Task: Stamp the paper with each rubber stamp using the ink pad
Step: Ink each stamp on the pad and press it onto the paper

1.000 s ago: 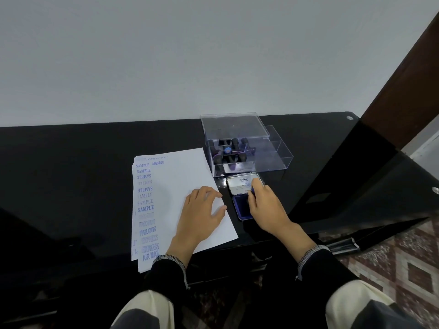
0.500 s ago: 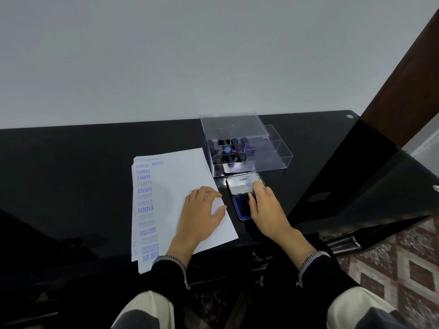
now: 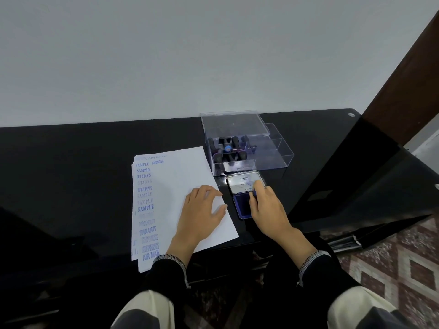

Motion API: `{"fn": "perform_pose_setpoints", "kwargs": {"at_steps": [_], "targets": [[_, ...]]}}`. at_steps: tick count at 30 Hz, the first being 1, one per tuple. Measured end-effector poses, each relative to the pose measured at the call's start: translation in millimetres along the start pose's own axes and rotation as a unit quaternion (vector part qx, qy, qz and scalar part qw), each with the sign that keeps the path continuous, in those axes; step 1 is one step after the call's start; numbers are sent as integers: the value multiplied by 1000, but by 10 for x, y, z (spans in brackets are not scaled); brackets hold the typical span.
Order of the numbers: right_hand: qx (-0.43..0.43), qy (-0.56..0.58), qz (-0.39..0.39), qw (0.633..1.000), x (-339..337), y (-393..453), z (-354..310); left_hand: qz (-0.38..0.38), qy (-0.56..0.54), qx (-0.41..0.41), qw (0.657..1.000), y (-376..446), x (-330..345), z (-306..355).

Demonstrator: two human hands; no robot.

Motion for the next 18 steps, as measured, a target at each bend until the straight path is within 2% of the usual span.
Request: {"fn": "perform_pose_setpoints", "kwargs": {"at_steps": [7,12,18], "targets": [[21,23,-85,996,105,211,136,-4,-1,-3,1000,0,3,-1],[8,13,-46,999,65,121,71,-2,3,-3,1000,6,4,0],[-7,-54,-9,998,64,12,-12,6,3,1,1000,1,1,1]]}}
Point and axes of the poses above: each hand's wrist, its own y-axis towards the middle knuckle, its own x-axis out of the palm, z = x × y, the point moved 8 cm from there along y, towards the middle knuckle, and after that the axes turned 9 degrees about -x, right-handed, at the moved point
